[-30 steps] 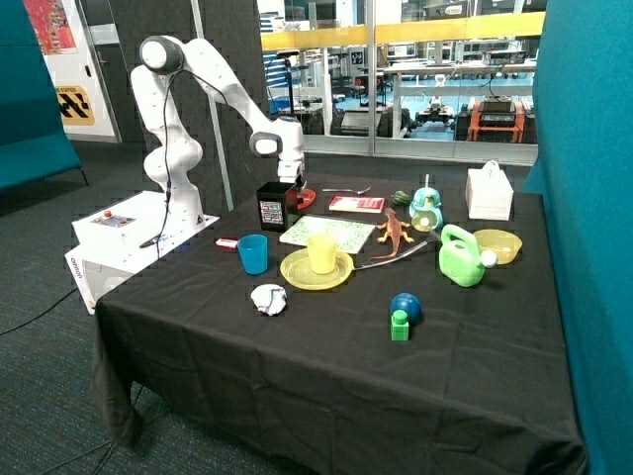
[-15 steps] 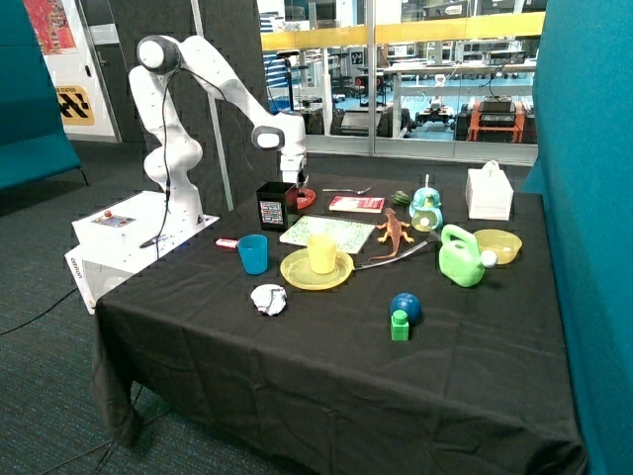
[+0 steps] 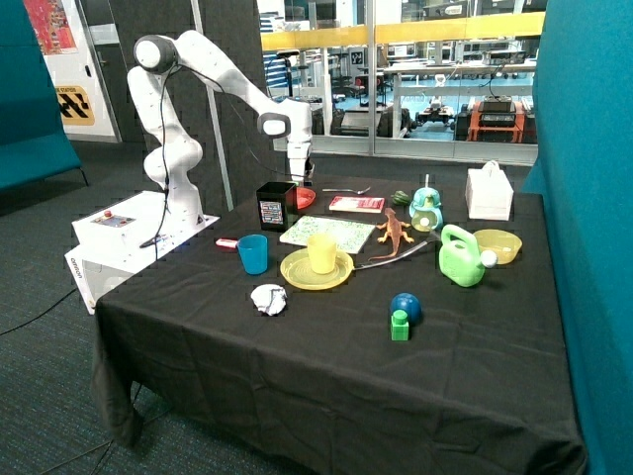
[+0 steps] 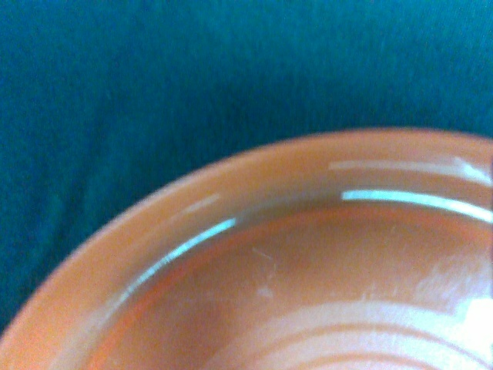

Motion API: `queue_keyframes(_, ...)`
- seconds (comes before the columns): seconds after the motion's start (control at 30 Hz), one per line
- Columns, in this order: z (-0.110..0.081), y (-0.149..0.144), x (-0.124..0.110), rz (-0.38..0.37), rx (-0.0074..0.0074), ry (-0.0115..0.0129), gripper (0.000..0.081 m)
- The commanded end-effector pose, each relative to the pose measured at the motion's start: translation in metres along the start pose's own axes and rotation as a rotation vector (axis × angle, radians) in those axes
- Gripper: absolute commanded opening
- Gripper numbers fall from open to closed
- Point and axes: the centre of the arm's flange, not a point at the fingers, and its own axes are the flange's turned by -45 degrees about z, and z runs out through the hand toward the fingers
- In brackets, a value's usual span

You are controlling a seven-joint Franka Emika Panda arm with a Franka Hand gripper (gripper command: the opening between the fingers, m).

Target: Put a highlighter on each book

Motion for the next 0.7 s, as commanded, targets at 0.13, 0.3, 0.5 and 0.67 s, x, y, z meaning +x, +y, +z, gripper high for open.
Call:
queue_keyframes(0.13, -0.026, 0.003, 0.037, -0.022, -0.0011, -0.0035, 0.0000)
queue_keyframes(0.3, -0.029, 0.006, 0.055, -0.024, -0.0011, -0.0035, 0.0000)
queue_keyframes(0.5, -0.033, 0.014, 0.083, -0.012, -0.0011, -0.0035, 0.0000)
queue_keyframes(0.67, -0.036, 0.024, 0.105, 0.005, -0.0011, -0.0035, 0.0000)
